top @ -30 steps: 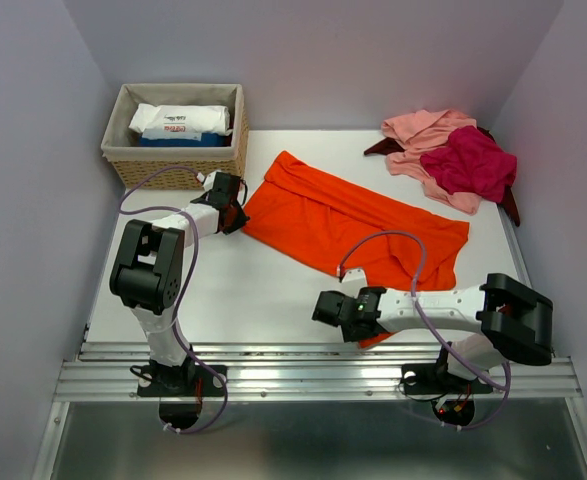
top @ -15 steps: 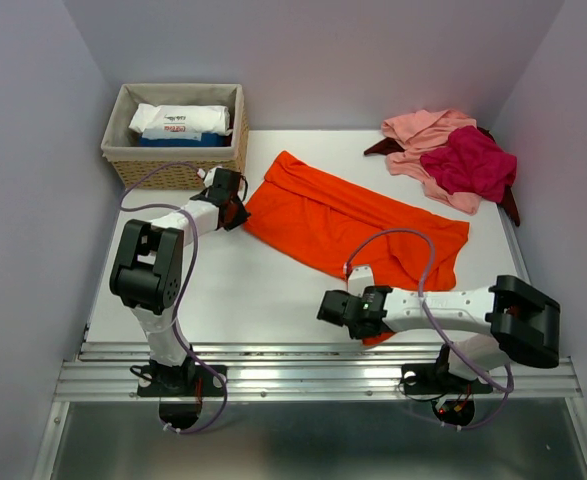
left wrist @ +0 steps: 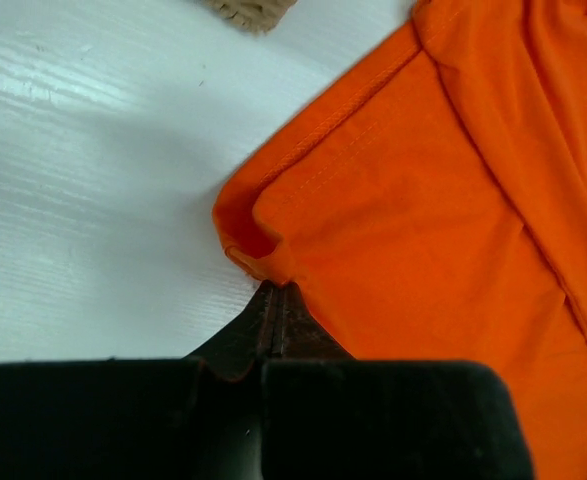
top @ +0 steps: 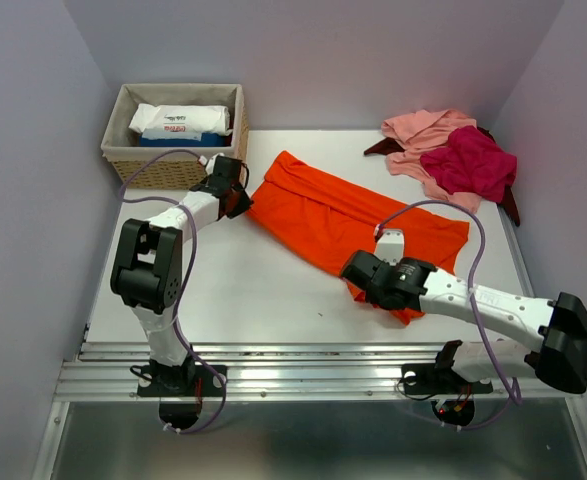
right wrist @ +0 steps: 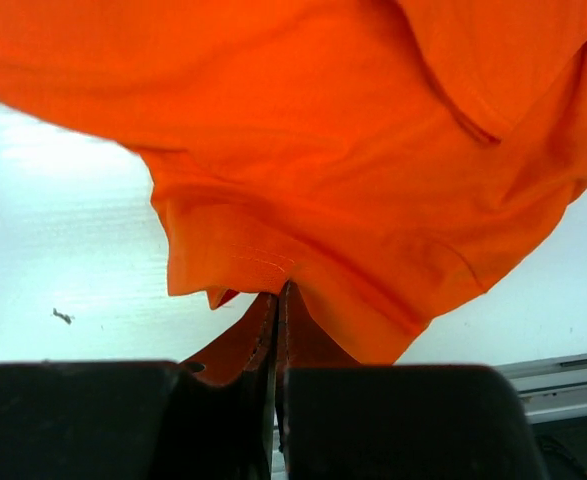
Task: Roll the t-shirts
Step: Fold the T-shirt at the center of the board.
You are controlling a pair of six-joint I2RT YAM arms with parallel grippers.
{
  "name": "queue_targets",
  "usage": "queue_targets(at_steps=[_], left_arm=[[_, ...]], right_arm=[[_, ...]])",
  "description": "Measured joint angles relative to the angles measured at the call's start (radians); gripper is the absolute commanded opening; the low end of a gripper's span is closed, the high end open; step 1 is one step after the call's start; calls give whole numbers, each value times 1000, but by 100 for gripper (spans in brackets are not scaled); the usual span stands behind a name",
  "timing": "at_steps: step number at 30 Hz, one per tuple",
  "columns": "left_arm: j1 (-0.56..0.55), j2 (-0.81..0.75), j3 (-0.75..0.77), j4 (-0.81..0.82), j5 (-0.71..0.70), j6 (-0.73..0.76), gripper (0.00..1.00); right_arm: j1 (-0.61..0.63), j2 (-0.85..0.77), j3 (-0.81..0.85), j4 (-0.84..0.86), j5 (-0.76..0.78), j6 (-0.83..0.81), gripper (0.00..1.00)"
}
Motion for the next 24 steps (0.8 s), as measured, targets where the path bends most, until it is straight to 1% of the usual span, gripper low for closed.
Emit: queue_targets(at_steps=[9,18,24], left_arm=[[-4,43,128,-24,16,0,0],[-6,146,290,-70,18,2,0],[-6,179,339,-107,17,13,0]], right_arm=[[-122,0,61,14,48,-105,1],[-304,-10,108,62,86,-251,1],[-378,-10,129,107,86,-332,1]])
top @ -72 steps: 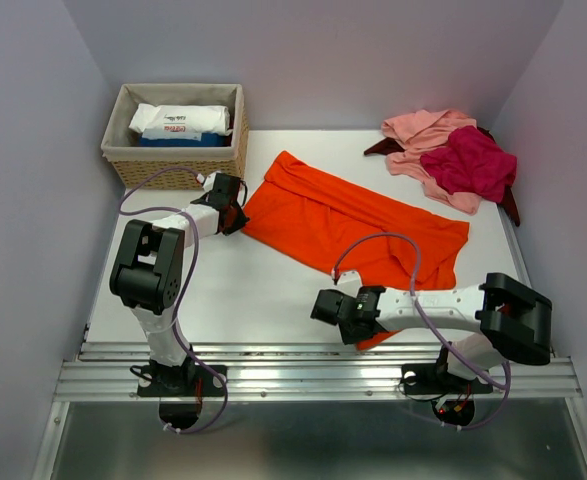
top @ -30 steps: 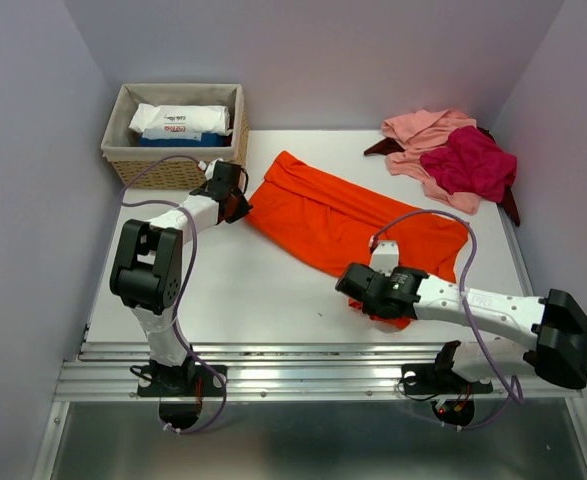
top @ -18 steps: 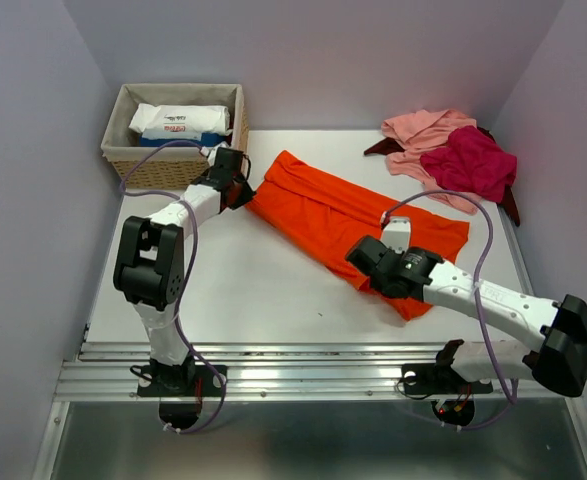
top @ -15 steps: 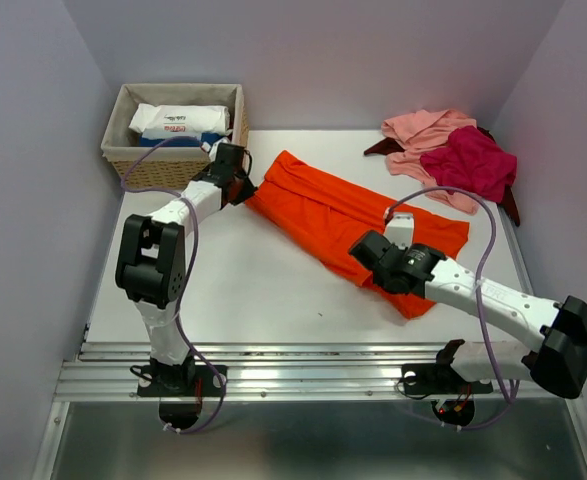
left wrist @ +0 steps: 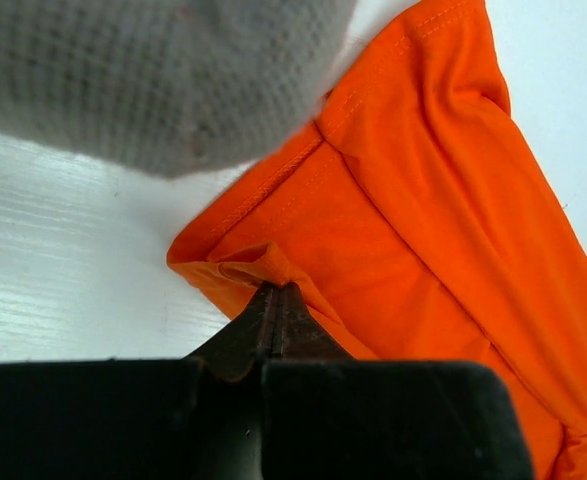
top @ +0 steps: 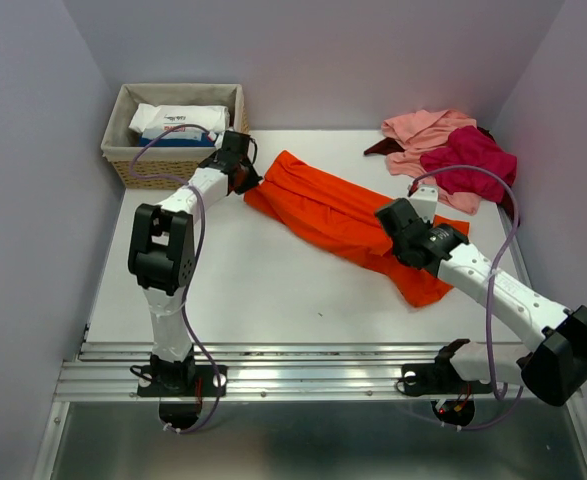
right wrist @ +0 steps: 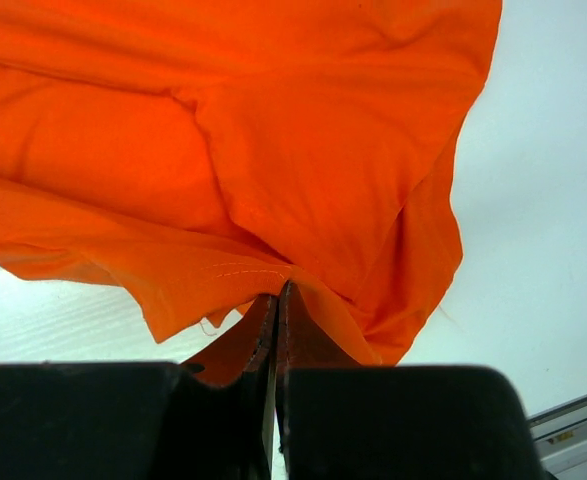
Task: Roll the t-shirts
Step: Fold the T-shirt at the center of the board.
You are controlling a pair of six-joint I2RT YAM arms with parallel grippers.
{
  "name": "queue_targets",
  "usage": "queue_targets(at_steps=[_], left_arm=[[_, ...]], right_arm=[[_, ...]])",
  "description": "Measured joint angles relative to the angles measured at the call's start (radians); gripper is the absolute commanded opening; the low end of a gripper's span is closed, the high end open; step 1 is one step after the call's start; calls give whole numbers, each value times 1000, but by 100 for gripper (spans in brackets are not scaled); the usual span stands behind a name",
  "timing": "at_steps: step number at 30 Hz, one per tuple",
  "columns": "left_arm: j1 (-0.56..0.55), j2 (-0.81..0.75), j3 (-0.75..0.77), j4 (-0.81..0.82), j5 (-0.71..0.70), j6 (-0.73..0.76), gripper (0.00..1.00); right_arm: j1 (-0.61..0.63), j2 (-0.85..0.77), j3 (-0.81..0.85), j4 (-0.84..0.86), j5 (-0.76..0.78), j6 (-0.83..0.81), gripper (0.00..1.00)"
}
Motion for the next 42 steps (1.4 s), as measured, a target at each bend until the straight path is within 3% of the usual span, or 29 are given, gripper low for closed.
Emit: queue_targets(at_steps=[8,17,26,36,42], left_arm=[[1,-19,-21,-30,4,38,0],[8,-166,-143,-74,20,103,0],[29,-206,-288,-77,21,129,0],[72,-169,-317,-62,16,130,0],[87,-111,-316,-63,10,130,0]], right_arm=[[-15,-6,34,14,-50,-52,1],[-15,-76,36,-48,-323,-130,1],[-14,-76,36,-131,-469,-156,1],[-14,-64,55,-262,-540,-144,1],[-14,-37,104,-351,-490,-54,1]])
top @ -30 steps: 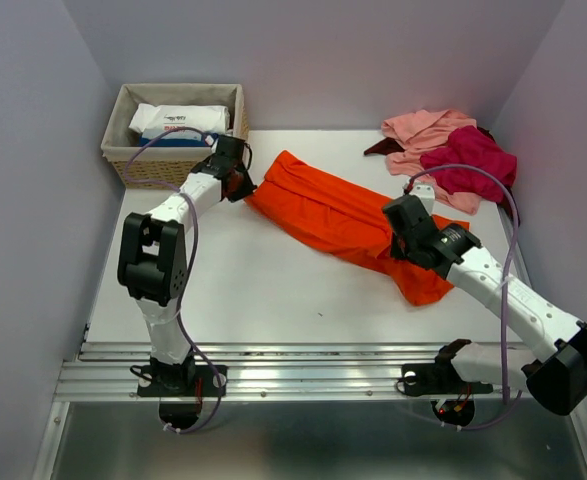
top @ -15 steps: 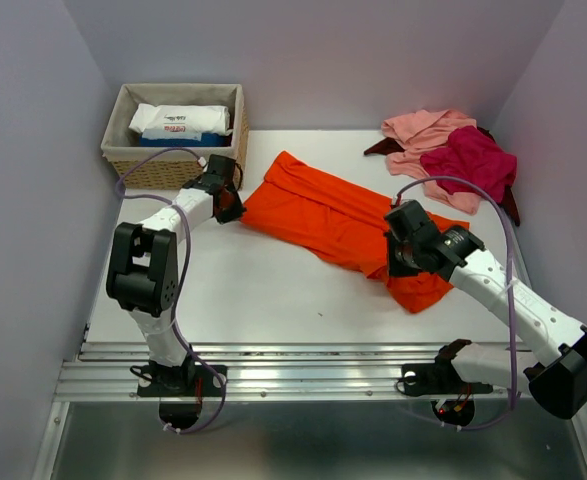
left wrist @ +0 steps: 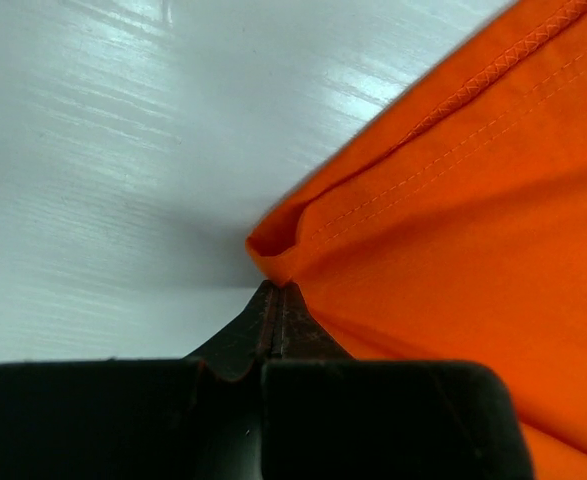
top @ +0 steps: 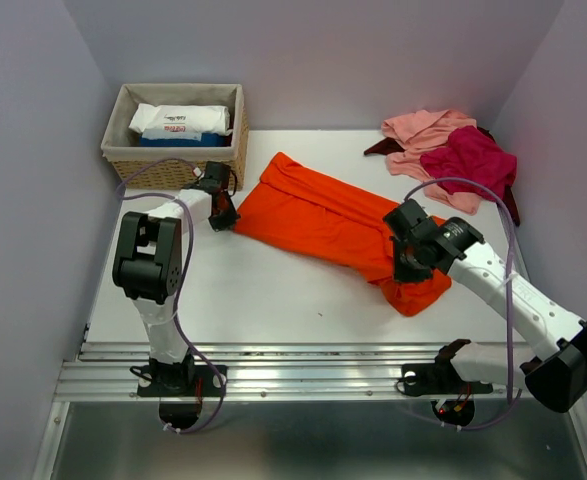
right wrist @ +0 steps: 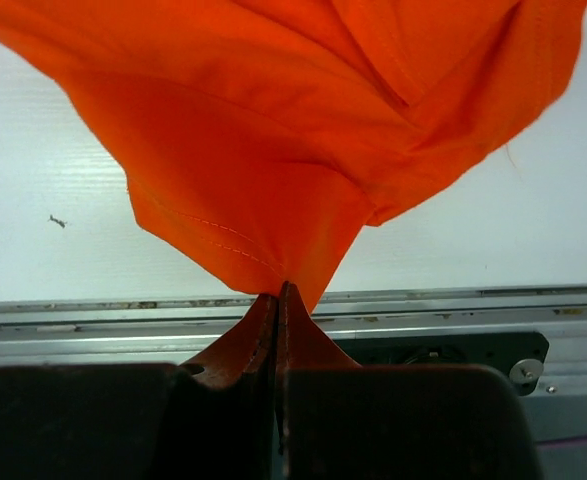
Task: Roll the t-shirts
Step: Fold the T-shirt at the center of the board.
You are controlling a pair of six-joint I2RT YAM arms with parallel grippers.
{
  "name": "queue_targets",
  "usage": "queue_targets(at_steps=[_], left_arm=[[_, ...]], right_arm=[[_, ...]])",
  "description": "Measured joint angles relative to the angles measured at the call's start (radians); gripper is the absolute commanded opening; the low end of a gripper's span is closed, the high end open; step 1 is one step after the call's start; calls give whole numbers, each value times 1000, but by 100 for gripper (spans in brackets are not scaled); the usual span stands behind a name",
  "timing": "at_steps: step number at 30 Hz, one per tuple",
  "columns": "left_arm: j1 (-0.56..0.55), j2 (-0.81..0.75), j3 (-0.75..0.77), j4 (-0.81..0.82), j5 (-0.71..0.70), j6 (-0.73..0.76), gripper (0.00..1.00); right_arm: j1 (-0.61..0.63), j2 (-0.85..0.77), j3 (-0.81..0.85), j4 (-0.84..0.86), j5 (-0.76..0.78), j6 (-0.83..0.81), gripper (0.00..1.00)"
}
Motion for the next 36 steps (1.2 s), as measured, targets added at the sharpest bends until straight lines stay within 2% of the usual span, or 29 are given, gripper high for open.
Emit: queue_targets(at_steps=[5,13,18,26,36], left_arm=[[0,11,34,-8,0,5,0],[0,11,92,-9,26,12,0],[0,11,135,-31,38,11,0],[-7,36,283,-56,44,6,0],[-21,181,454,-92,50,7,0]], right_arm=[[0,-13,14,-39,44,58,1],[0,-31,13,-50,54,89,1],[0,-1,18,-46,116,90,1],[-13,125,76,-18,209,20,1],[-150,220,143,57,217,-138,1]])
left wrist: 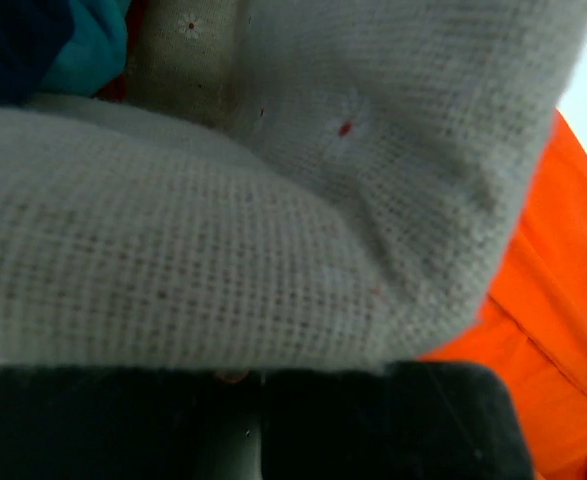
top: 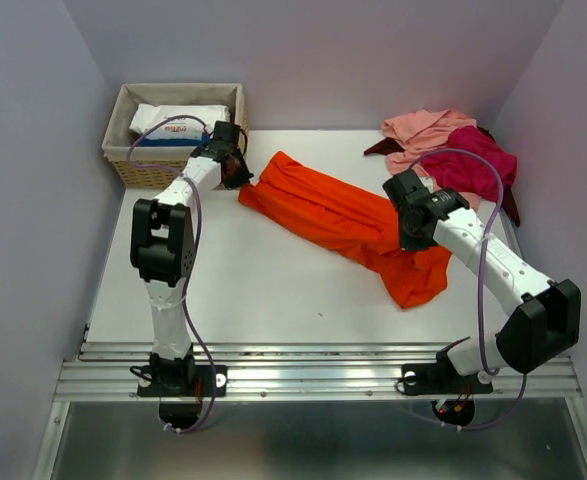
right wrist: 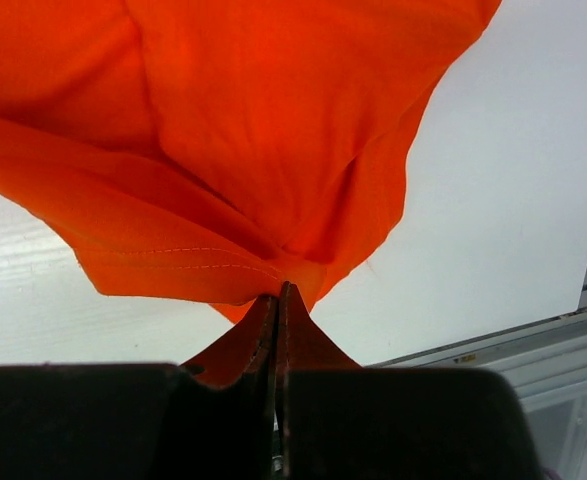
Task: Roll the t-shirts
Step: Fold the T-shirt at the center of the board.
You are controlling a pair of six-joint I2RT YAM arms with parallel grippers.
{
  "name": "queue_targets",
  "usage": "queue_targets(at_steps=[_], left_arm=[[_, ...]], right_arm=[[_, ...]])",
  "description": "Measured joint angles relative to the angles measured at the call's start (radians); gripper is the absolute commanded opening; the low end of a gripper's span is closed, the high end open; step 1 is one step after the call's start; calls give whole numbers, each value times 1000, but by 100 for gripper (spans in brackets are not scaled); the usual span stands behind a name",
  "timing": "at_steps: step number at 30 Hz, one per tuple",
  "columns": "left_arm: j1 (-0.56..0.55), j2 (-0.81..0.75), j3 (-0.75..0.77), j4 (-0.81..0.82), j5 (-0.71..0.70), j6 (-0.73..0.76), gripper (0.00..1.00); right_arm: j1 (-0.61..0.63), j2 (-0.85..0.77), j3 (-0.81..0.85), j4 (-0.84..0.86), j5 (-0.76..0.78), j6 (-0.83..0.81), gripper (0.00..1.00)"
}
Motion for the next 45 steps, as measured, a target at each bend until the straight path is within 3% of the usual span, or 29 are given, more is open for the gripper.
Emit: queue_targets(at_steps=[17,26,36,45], left_arm=[[-30,119,240,-179,-21,1,0],[-42,117,234,-181,-37,18,0],[-99,84,106,-87,-52,35,0],[-125,96,155,-90,-59,36,0]], right_arm=[[-100,163,67,103,-9,-124,1],[-100,156,70,112,-21,-128,1],[-100,63,60,107,-41,-116,1],[-100,66,49,108,-39,-116,1]])
